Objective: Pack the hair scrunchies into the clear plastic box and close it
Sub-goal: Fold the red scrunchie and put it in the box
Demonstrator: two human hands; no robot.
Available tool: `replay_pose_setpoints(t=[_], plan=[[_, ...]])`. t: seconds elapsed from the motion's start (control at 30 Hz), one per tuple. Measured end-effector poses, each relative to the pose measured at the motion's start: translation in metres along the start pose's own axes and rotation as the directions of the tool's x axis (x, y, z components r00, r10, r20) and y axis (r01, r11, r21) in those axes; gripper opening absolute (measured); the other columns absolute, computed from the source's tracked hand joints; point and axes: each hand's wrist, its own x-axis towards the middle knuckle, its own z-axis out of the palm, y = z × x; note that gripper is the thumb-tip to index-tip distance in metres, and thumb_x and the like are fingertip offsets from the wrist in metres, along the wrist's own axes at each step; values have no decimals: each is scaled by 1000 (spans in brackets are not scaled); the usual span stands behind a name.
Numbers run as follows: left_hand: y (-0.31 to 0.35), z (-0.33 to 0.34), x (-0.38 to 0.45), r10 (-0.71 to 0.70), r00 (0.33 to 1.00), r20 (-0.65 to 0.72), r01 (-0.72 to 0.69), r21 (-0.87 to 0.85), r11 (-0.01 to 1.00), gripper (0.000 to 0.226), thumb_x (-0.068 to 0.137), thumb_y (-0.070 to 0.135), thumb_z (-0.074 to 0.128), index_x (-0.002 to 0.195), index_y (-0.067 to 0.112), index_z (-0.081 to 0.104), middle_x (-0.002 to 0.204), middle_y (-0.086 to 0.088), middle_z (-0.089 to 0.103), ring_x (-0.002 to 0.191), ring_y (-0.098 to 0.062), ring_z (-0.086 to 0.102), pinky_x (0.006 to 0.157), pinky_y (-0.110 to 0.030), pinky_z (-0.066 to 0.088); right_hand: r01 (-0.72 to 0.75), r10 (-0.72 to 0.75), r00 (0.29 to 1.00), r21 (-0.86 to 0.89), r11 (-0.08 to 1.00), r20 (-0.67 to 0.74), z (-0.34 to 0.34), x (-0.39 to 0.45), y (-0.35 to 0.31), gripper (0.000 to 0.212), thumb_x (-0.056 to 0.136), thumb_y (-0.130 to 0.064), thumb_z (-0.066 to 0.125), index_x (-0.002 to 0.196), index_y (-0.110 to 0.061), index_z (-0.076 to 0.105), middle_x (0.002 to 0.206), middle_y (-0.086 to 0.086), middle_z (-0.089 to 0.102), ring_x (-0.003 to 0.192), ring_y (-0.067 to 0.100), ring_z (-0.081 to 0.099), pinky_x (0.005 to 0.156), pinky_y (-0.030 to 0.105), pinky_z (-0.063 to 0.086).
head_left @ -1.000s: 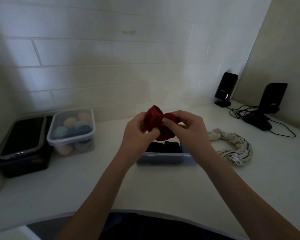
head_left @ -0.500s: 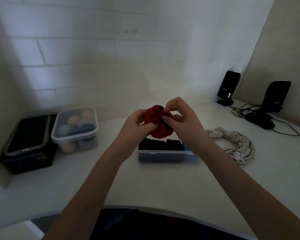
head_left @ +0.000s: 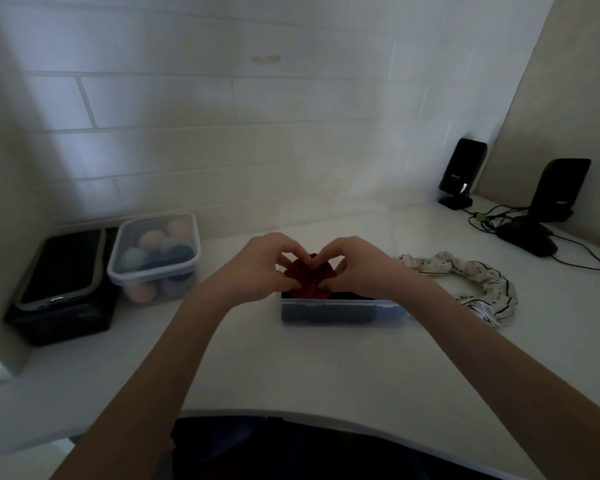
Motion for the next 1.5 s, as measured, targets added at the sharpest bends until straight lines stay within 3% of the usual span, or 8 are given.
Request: replay_pose_setpoints(t=[0.13, 0.3, 0.53, 0.7, 0.83, 1.1, 1.33, 1.5], plan=[[5, 0, 7, 5, 989, 148, -51, 309, 950, 35, 70, 3, 73, 102, 17, 70, 103, -4, 60, 89, -19, 63, 81, -33, 56, -3, 10, 996, -78, 997, 94, 7, 8, 6, 36, 73, -16, 74, 109, -18, 69, 99, -6, 62, 61, -3, 50, 58, 10, 36], [16, 3, 16, -29, 974, 226, -100, 537, 838, 30, 77, 13, 66, 106, 19, 64, 104, -1, 64, 87, -16, 56, 78, -26, 42, 31, 11, 988, -259, 965, 156, 7, 13, 5, 37, 74, -34, 73, 106, -17, 65, 93, -1, 62, 82, 18, 57, 74, 33, 49], [9, 5, 21, -250, 936, 249, 2, 705, 709, 29, 83, 33, 56, 104, 18, 41, 107, -10, 52, 91, -26, 39, 86, -41, 45, 1, 111, 956, -381, 925, 271, 7, 21, 7, 43, 78, -51, 64, 117, -35, 63, 72, -13, 53, 74, 14, 54, 68, 29, 42], [8, 10, 29, -322, 900, 294, -9, 750, 661, 40, 83, 38, 58, 113, 18, 41, 111, -11, 48, 92, -25, 35, 80, -39, 42, 4, 189, 877, -400, 917, 441, 2, 34, 4, 61, 74, -49, 69, 131, -37, 50, 109, -6, 60, 95, 17, 57, 90, 32, 47], [12, 13, 33, -352, 879, 323, -27, 769, 639, 47, 83, 36, 61, 120, 18, 38, 112, -11, 49, 90, -24, 38, 76, -35, 39, 35, 226, 837, -461, 887, 499, 0, 40, 0, 63, 75, -47, 70, 133, -34, 49, 114, 2, 64, 96, 24, 62, 79, 30, 49], [15, 15, 34, -317, 865, 389, -87, 739, 668, 41, 86, 24, 58, 119, 9, 38, 110, -10, 57, 84, -22, 49, 71, -34, 42, 67, 111, 891, -369, 927, 440, 14, 33, 7, 52, 80, -36, 69, 126, -17, 56, 118, 5, 64, 104, 24, 58, 96, 36, 46], [21, 9, 22, -268, 920, 285, 43, 607, 793, 33, 81, 27, 65, 108, 15, 52, 115, -6, 59, 99, -23, 57, 80, -34, 47, 86, -2, 967, -318, 944, 254, 2, 20, 12, 45, 76, -44, 71, 118, -28, 64, 65, -11, 52, 63, 10, 49, 63, 26, 41], [20, -7, 12, -150, 978, 143, 61, 494, 867, 21, 85, 12, 60, 105, 18, 58, 118, -4, 61, 100, -16, 55, 84, -30, 46, 51, -42, 993, -84, 995, 108, -12, 5, 21, 38, 83, -30, 67, 120, -22, 63, 58, -10, 55, 47, 2, 50, 52, 10, 36]])
